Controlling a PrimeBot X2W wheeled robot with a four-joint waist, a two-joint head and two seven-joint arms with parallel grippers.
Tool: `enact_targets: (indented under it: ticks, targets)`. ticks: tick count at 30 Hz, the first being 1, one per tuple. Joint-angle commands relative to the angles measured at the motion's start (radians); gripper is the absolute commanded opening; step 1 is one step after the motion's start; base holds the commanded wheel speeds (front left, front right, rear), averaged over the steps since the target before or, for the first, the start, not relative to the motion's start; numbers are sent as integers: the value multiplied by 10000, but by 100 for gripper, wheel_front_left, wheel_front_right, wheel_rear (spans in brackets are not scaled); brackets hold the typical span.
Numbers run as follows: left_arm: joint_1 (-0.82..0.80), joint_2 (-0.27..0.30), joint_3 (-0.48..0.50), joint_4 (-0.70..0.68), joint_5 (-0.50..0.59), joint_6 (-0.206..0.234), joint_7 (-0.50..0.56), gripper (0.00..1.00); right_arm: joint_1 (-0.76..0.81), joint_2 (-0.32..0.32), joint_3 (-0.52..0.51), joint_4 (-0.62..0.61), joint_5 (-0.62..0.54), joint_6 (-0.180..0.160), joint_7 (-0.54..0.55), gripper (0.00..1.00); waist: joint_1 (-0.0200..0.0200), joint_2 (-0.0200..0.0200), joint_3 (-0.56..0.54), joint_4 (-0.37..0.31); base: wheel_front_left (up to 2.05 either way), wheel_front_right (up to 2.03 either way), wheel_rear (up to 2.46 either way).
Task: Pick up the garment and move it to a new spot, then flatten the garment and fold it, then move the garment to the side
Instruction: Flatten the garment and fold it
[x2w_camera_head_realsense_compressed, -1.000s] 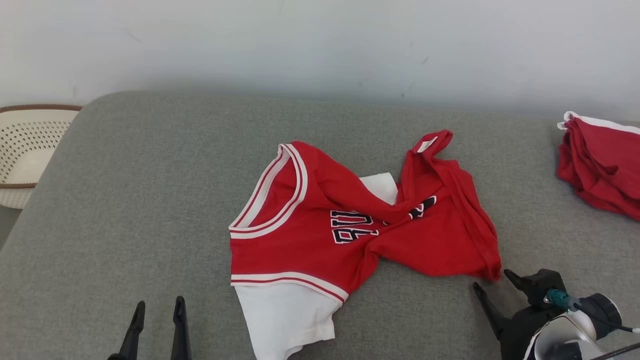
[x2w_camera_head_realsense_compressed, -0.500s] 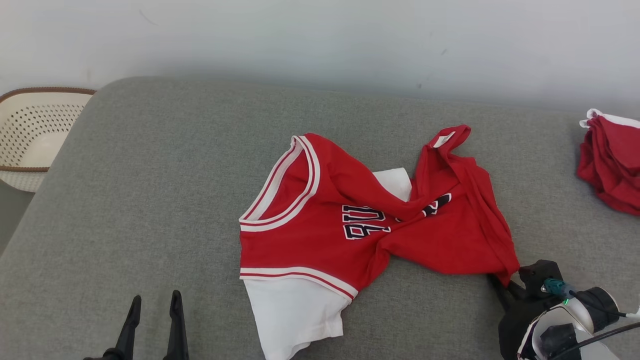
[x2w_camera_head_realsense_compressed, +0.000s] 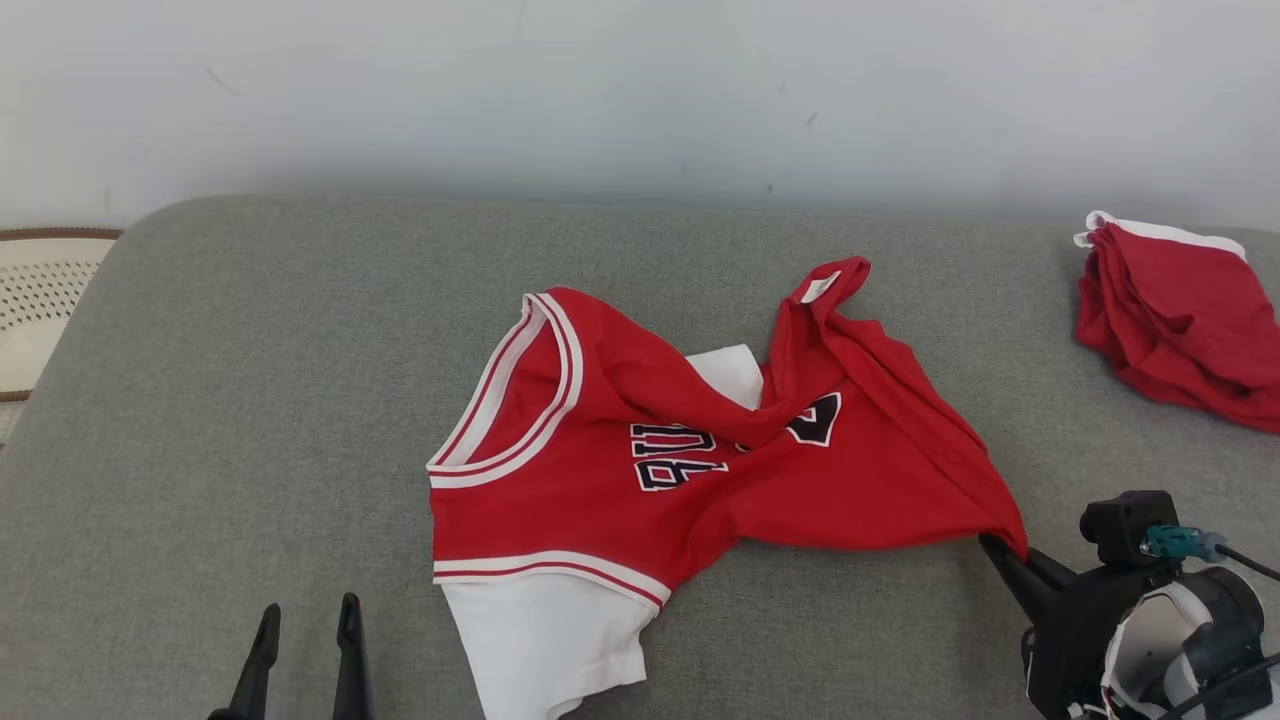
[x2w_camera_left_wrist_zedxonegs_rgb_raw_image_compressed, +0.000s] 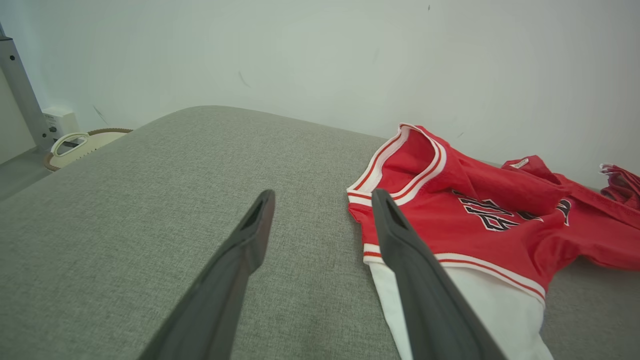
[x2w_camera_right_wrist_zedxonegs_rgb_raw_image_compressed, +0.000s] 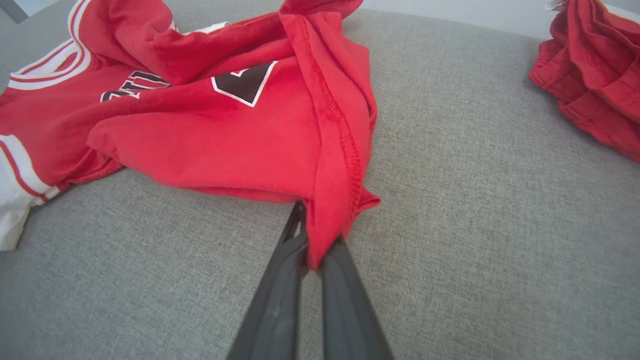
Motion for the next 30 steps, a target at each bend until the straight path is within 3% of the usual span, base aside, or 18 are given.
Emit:
enact_targets:
  ticks: [1, 7, 12, 13, 14, 15, 16, 22, 30]
  targets:
    - [112, 5, 22, -7, -30, -3, -9, 100, 269, -204, -10, -347, 200, -2, 286, 0, 0, 0, -21, -77, 0, 0, 0]
    - [110, 3, 16, 45, -40, -9, -9, 100, 1113, -926, -229, -1972, 1096, -2, 1838, 0, 0, 0, -64, -129, 0, 0, 0]
    - [141, 5, 22, 65, -70, 12, -8, 100, 1522, -1178, -772, -2491, 1169, -2, 2566, 0, 0, 0, -117, -122, 0, 0, 0]
    - [148, 3, 14, 68, -72, 19, -8, 100, 1576, -1132, -925, -2512, 1116, -2, 2551, 32, 0, 0, -129, -117, 0, 0, 0]
    - [156, 5, 10, 72, -74, 21, -8, 100, 1673, -1030, -1040, -2478, 1085, -2, 2541, 41, 0, 0, -143, -107, 0, 0, 0]
    - [162, 5, 2, 77, -79, 14, -8, 100, 1748, -1041, -1134, -2405, 855, -2, 2579, 62, 0, 0, -153, -90, 0, 0, 0]
    - [166, 3, -8, 86, -83, 5, -8, 100, 1785, -1044, -1244, -2354, 697, -2, 2556, 100, 0, 0, -160, -69, 0, 0, 0]
    - [217, 3, 34, 56, -55, 0, -8, 100, 1866, -640, -1925, -2233, -214, -2, 2036, 100, 0, 0, -187, 28, 0, 0, 0]
    - [201, 5, 52, 17, -39, -12, -8, 100, 1770, -264, -2054, -2105, -869, -2, 1785, 100, 0, 0, -150, 102, 0, 0, 0]
